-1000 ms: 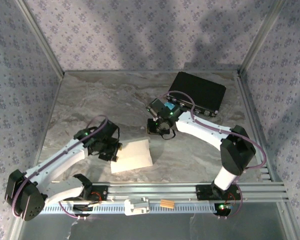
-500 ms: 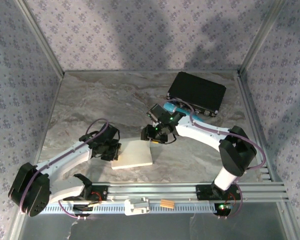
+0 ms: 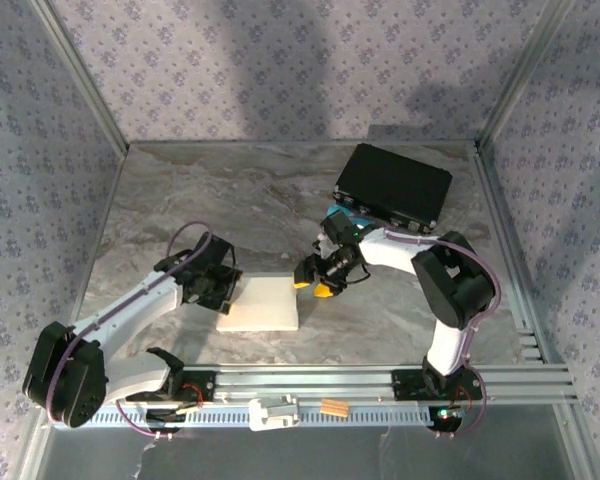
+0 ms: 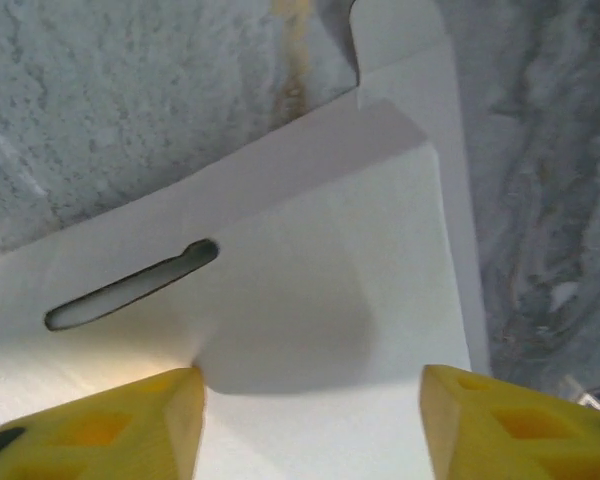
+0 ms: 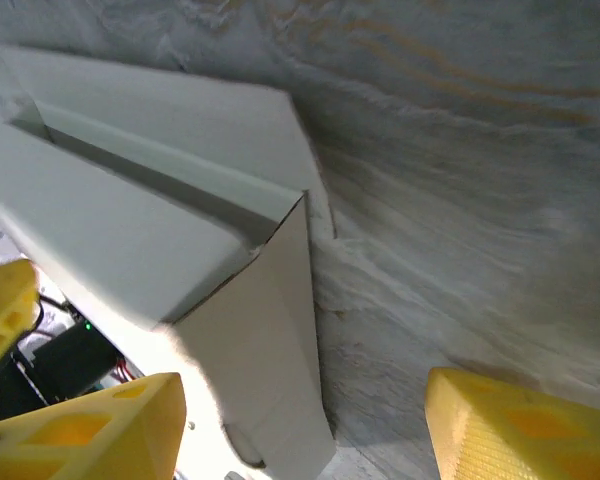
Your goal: Fold the paper box
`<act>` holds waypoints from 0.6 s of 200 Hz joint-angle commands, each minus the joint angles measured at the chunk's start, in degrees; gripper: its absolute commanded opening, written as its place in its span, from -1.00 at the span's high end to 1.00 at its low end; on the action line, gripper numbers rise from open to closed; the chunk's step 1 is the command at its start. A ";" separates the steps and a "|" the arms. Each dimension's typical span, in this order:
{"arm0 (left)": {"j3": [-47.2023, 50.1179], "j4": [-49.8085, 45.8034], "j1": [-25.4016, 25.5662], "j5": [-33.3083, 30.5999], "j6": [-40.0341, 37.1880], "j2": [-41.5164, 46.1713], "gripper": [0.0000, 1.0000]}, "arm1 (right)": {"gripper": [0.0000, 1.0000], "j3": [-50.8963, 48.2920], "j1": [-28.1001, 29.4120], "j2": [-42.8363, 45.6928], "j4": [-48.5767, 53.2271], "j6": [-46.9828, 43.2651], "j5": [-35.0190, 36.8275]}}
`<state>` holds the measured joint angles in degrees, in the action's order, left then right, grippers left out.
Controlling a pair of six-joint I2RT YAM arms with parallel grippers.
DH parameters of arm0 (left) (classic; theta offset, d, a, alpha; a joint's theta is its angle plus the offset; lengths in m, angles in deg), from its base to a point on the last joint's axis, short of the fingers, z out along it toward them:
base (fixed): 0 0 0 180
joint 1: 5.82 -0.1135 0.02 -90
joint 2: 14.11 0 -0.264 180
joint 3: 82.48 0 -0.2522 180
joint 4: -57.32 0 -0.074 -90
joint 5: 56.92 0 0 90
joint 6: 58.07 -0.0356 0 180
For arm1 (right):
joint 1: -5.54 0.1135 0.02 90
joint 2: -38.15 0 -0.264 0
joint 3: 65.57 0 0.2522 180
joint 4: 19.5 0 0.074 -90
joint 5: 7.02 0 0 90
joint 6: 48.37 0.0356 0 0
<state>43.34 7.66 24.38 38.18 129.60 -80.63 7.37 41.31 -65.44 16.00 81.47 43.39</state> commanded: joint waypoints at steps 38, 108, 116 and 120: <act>-5.95 -11.67 -4.11 6.21 -11.35 5.97 -0.40 | -0.17 0.87 -0.26 -2.56 -0.28 -0.57 -2.01; -8.00 -20.79 -10.77 -0.44 -46.57 -2.26 -0.42 | -0.09 5.41 1.43 -4.45 4.69 -0.72 0.81; -7.92 -19.83 -10.76 -0.53 -48.74 -4.00 -0.43 | -0.08 5.84 1.63 -4.60 5.02 -0.68 1.00; -7.71 -19.22 -10.77 -0.30 -49.04 -4.75 -0.44 | -0.08 6.07 1.75 -4.60 5.21 -0.59 1.25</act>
<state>34.86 -12.03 13.91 39.52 93.69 -81.65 11.35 42.09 -68.90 17.59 81.16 42.88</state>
